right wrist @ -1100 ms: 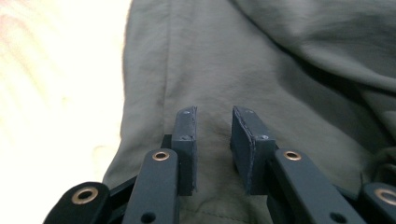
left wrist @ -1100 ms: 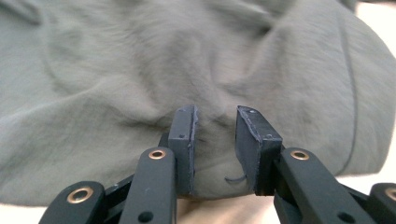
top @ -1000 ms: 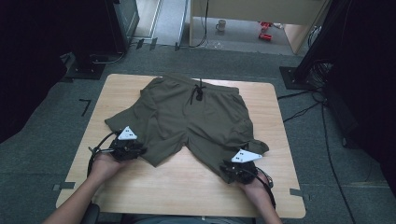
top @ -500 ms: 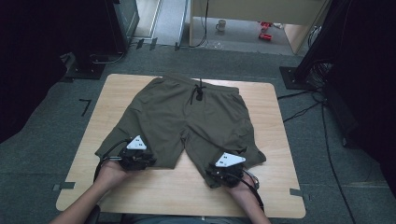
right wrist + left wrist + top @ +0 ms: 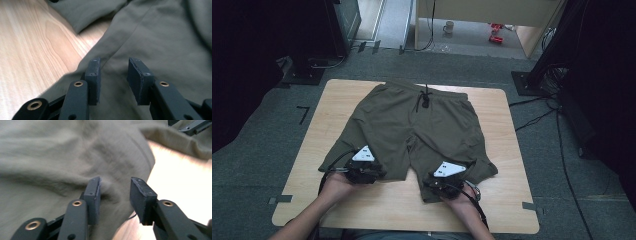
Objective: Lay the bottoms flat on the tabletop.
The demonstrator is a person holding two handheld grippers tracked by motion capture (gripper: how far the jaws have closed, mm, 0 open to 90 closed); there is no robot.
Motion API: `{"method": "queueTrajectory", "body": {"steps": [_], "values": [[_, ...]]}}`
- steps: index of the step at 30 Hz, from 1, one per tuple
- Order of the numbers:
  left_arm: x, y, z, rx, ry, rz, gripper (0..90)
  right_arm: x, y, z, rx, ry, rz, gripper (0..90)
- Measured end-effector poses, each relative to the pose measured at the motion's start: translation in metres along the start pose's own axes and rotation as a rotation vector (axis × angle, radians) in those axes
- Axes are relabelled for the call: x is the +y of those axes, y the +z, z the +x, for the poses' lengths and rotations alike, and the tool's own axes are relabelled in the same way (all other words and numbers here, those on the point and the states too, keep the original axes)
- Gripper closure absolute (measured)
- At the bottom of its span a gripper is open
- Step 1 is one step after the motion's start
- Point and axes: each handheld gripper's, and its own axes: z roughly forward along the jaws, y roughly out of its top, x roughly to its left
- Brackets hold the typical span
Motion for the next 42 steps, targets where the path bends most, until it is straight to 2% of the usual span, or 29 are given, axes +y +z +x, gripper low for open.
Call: {"method": "queueTrajectory", "body": {"steps": [2,4,6,9,14,16,18,20,22,23,24,26,29,31,34,36,39,42], "values": [[-0.003,-0.007,-0.003,0.006,0.01,-0.023,56.4,0.002,-0.006,-0.001,-0.006,0.012,-0.029,62.2],[-0.01,-0.012,-0.007,0.002,0.037,-0.039,54.0,0.004,-0.01,-0.002,-0.004,0.025,-0.044,61.5],[-0.015,-0.012,-0.01,0.003,0.061,-0.026,51.5,0.004,-0.013,0.0,0.002,0.038,-0.044,60.9],[-0.02,-0.009,-0.011,-0.002,0.073,0.01,51.4,0.002,-0.016,0.006,0.023,0.05,-0.037,59.5],[-0.023,0.0,-0.006,0.003,0.07,0.043,52.2,-0.008,-0.02,0.018,0.02,0.024,-0.038,57.1],[-0.023,0.001,-0.004,0.005,0.079,0.032,53.7,-0.008,-0.018,0.018,0.017,0.015,-0.039,57.0],[-0.023,0.001,-0.001,0.009,0.071,0.025,58.3,-0.006,-0.015,0.019,0.02,0.01,-0.046,57.1],[-0.022,0.002,0.001,0.02,0.051,0.024,68.0,-0.004,-0.012,0.019,0.023,0.006,-0.05,57.1],[-0.019,0.002,0.002,0.007,0.02,0.052,84.0,-0.003,-0.01,0.019,0.025,0.006,-0.045,57.1],[-0.016,0.001,0.003,0.007,0.009,0.079,88.9,-0.003,-0.009,0.019,0.027,0.005,-0.043,57.2],[-0.013,0.0,0.002,-0.002,-0.002,0.094,89.9,-0.003,-0.008,0.019,0.027,0.002,-0.041,57.3],[-0.008,-0.005,-0.001,-0.03,0.006,0.092,90.0,-0.003,-0.008,0.018,0.027,0.003,-0.036,57.5],[0.005,-0.018,-0.004,-0.089,0.006,0.056,90.0,-0.003,-0.01,0.015,0.021,0.003,-0.036,57.6],[0.017,-0.027,-0.004,-0.106,0.022,0.037,90.0,-0.003,-0.012,0.012,0.017,0.01,-0.038,57.7],[0.04,-0.038,0.005,-0.119,0.04,0.02,90.0,-0.002,-0.013,0.009,0.016,0.018,-0.038,57.8],[0.054,-0.041,0.016,-0.103,0.045,0.01,89.9,-0.001,-0.014,0.007,0.015,0.018,-0.04,57.9],[0.066,-0.036,0.038,-0.092,0.014,0.006,89.8,-0.001,-0.014,0.004,0.012,0.02,-0.037,58.0],[0.071,-0.024,0.062,-0.075,-0.026,0.018,89.8,-0.002,-0.014,0.0,0.008,0.028,-0.029,58.1]]}}
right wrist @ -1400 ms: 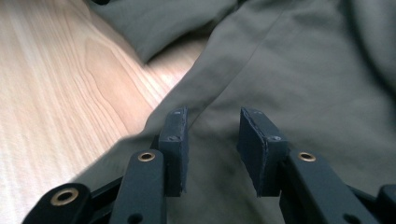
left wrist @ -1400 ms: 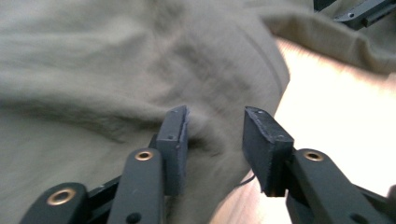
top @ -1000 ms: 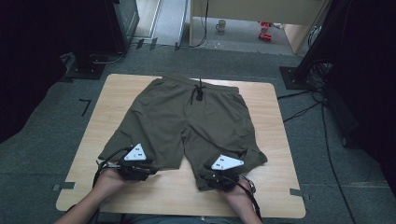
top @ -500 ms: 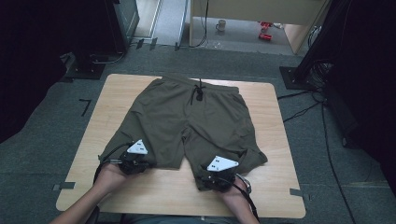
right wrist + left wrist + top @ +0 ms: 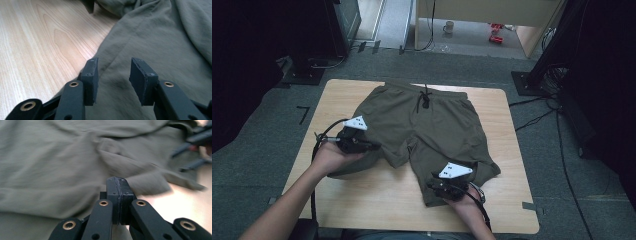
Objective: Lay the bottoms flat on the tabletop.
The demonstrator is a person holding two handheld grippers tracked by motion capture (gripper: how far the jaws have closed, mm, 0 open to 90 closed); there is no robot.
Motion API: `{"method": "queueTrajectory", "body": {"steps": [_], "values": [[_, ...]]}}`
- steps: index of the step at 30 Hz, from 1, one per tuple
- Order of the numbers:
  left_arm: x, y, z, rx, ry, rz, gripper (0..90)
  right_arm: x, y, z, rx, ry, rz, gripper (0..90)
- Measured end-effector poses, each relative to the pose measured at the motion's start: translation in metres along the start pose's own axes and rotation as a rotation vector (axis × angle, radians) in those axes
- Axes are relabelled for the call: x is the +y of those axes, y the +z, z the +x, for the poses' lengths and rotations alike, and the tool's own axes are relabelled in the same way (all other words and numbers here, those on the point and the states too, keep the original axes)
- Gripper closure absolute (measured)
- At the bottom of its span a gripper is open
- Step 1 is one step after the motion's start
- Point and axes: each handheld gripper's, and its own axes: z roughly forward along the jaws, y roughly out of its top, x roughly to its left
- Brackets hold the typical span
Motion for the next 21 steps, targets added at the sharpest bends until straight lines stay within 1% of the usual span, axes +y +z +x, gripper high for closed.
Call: {"method": "queueTrajectory", "body": {"steps": [4,6,8,9,11,12,14,16,17,18,21], "values": [[-0.004,0.022,0.025,0.018,-0.056,0.028,89.8,-0.001,0.0,-0.004,-0.002,0.011,0.005,58.2],[-0.008,0.03,0.032,0.037,-0.054,0.04,89.4,-0.001,0.002,-0.004,-0.001,0.015,0.008,58.2],[-0.012,0.038,0.038,0.055,-0.061,0.047,88.4,-0.001,0.004,-0.004,0.004,0.016,0.015,58.2],[-0.014,0.043,0.041,0.054,-0.08,0.051,88.3,-0.001,0.005,-0.004,0.007,0.012,0.019,58.2],[-0.018,0.048,0.043,0.051,-0.089,0.058,88.3,-0.001,0.007,-0.004,0.009,0.006,0.025,58.2],[-0.019,0.051,0.043,0.046,-0.096,0.061,88.4,-0.001,0.008,-0.004,0.01,0.007,0.028,58.2],[-0.023,0.055,0.04,0.029,-0.093,0.063,88.6,0.0,0.009,-0.003,0.009,0.008,0.026,58.2],[-0.026,0.058,0.034,0.001,-0.076,0.068,88.6,0.0,0.01,-0.004,0.008,0.007,0.028,58.3],[-0.026,0.058,0.03,-0.015,-0.069,0.073,88.6,0.0,0.01,-0.005,0.008,0.014,0.029,58.3],[-0.027,0.059,0.026,-0.036,-0.063,0.073,88.6,-0.001,0.011,-0.005,0.009,0.012,0.034,58.3],[-0.029,0.059,0.015,-0.07,-0.047,0.089,88.5,-0.002,0.014,-0.006,0.007,0.012,0.05,58.2]]}}
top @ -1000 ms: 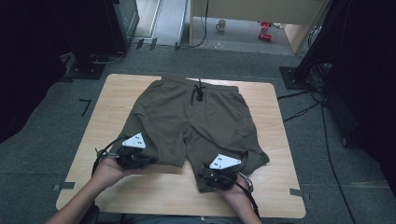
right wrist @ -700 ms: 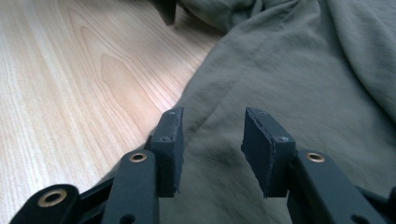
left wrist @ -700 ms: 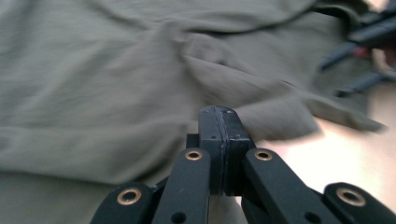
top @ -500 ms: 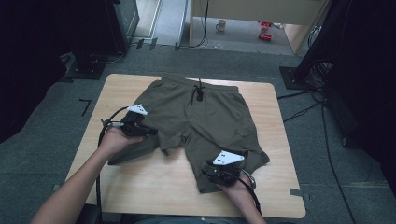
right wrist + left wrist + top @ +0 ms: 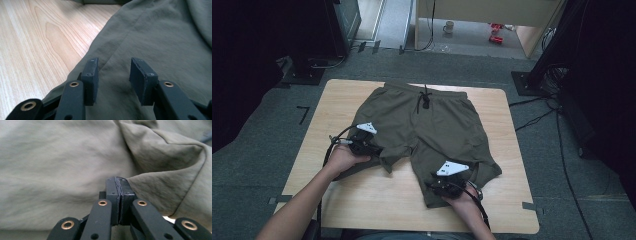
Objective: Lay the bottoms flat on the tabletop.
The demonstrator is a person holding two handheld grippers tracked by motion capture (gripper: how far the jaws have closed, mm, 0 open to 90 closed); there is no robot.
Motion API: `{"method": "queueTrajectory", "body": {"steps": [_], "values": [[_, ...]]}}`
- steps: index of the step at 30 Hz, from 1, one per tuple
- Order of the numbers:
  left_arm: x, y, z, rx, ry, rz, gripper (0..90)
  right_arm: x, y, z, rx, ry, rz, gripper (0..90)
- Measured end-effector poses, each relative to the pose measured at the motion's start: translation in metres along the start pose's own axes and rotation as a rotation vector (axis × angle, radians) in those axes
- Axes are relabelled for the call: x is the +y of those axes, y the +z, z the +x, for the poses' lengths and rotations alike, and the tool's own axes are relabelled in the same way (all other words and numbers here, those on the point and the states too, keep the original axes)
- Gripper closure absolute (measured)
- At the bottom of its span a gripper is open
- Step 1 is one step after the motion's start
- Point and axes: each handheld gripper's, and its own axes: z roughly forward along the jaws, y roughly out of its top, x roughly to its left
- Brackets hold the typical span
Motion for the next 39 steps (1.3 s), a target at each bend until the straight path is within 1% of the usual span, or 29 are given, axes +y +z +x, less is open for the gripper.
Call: {"method": "queueTrajectory", "body": {"steps": [1,3,5,7,8,11,12,13,14,15,17,19,23,26,27,29,30,32,33,34,36,37,38,39], "values": [[-0.001,0.0,-0.005,-0.008,0.013,0.004,88.4,0.0,0.0,0.001,-0.004,-0.001,-0.003,58.3],[-0.001,0.001,-0.011,0.0,0.029,0.007,88.1,0.003,-0.002,0.003,-0.003,-0.008,-0.032,59.0],[0.0,0.0,-0.014,-0.005,0.018,-0.012,87.8,0.007,0.0,0.006,0.009,-0.007,-0.046,59.1],[0.001,0.0,-0.016,-0.026,-0.003,-0.034,87.5,0.011,0.004,0.009,0.022,-0.01,-0.05,59.0],[0.001,0.001,-0.02,-0.04,0.0,-0.031,87.0,0.013,0.005,0.01,0.026,-0.013,-0.051,58.9],[0.001,0.003,-0.031,-0.038,0.057,-0.002,83.6,0.017,0.012,0.015,0.043,-0.021,-0.053,58.5],[0.0,0.003,-0.033,-0.029,0.072,-0.004,82.7,0.018,0.013,0.016,0.049,-0.018,-0.055,58.5],[-0.001,0.003,-0.033,-0.027,0.069,-0.011,82.7,0.02,0.014,0.018,0.06,-0.01,-0.062,58.3],[-0.001,0.003,-0.03,-0.022,0.046,-0.021,82.7,0.021,0.015,0.019,0.068,-0.006,-0.066,58.1],[-0.002,0.003,-0.029,-0.021,0.032,-0.024,82.9,0.022,0.017,0.022,0.086,0.005,-0.074,57.5],[-0.004,0.003,-0.026,-0.027,0.003,-0.034,82.9,0.024,0.02,0.026,0.102,0.012,-0.076,56.5],[-0.005,0.003,-0.027,-0.022,0.008,-0.04,81.8,0.026,0.025,0.032,0.112,-0.003,-0.077,55.2],[-0.006,-0.002,-0.03,-0.007,0.016,-0.069,78.2,0.029,0.035,0.042,0.133,-0.022,-0.072,52.9],[-0.007,-0.005,-0.031,-0.007,0.012,-0.082,78.4,0.031,0.04,0.048,0.145,-0.03,-0.063,49.7],[-0.007,-0.005,-0.032,-0.009,0.011,-0.083,78.7,0.032,0.042,0.051,0.152,-0.031,-0.065,47.2],[-0.008,-0.005,-0.033,-0.009,0.016,-0.086,78.9,0.035,0.045,0.056,0.155,-0.035,-0.074,43.9],[-0.008,-0.006,-0.033,-0.013,0.012,-0.09,78.9,0.037,0.047,0.058,0.155,-0.039,-0.079,44.0],[-0.008,-0.007,-0.034,-0.012,0.017,-0.095,78.8,0.041,0.051,0.062,0.151,-0.041,-0.084,44.4],[-0.008,-0.009,-0.034,-0.015,0.019,-0.101,78.4,0.044,0.054,0.063,0.144,-0.04,-0.086,46.5],[-0.008,-0.01,-0.034,-0.014,0.019,-0.113,77.4,0.047,0.056,0.064,0.14,-0.043,-0.084,51.9],[-0.009,-0.014,-0.034,-0.008,0.027,-0.134,73.3,0.05,0.06,0.064,0.131,-0.053,-0.082,67.6],[-0.009,-0.016,-0.034,-0.003,0.029,-0.146,71.8,0.052,0.062,0.064,0.128,-0.054,-0.074,78.6],[-0.01,-0.02,-0.033,0.003,0.029,-0.166,70.7,0.052,0.063,0.064,0.128,-0.056,-0.071,84.1],[-0.011,-0.025,-0.031,0.008,0.02,-0.195,69.7,0.053,0.062,0.064,0.133,-0.042,-0.067,88.0]]}}
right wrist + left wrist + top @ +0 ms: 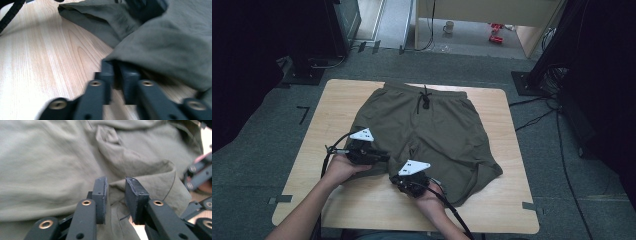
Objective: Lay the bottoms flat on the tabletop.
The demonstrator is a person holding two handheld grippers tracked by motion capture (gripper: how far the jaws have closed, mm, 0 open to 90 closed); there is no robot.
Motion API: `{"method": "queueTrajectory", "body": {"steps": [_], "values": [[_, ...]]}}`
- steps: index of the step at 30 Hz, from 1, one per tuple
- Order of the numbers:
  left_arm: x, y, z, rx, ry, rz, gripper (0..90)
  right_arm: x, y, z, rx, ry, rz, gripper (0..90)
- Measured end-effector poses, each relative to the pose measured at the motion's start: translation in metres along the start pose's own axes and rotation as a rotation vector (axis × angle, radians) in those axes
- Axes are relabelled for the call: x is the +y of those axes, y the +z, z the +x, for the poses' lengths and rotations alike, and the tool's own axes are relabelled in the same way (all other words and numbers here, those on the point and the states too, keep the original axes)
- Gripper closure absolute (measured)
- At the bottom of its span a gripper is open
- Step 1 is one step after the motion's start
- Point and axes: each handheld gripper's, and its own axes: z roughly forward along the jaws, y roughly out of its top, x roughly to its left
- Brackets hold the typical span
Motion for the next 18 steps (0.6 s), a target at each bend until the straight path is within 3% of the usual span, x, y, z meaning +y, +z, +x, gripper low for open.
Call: {"method": "queueTrajectory", "body": {"steps": [2,6,11,18], "values": [[0.0,-0.008,0.003,0.007,-0.015,-0.041,69.0,0.001,-0.005,0.0,0.026,0.035,0.005,89.0],[-0.002,-0.021,0.011,0.049,-0.05,-0.106,68.9,0.0,-0.022,0.007,0.051,0.03,0.01,89.1],[-0.004,-0.025,0.015,0.122,-0.056,-0.106,67.9,-0.004,-0.045,0.017,0.08,0.038,0.025,88.7],[-0.008,-0.022,0.018,0.166,-0.036,-0.066,65.4,-0.03,-0.069,0.021,0.083,0.059,0.048,86.3]]}}
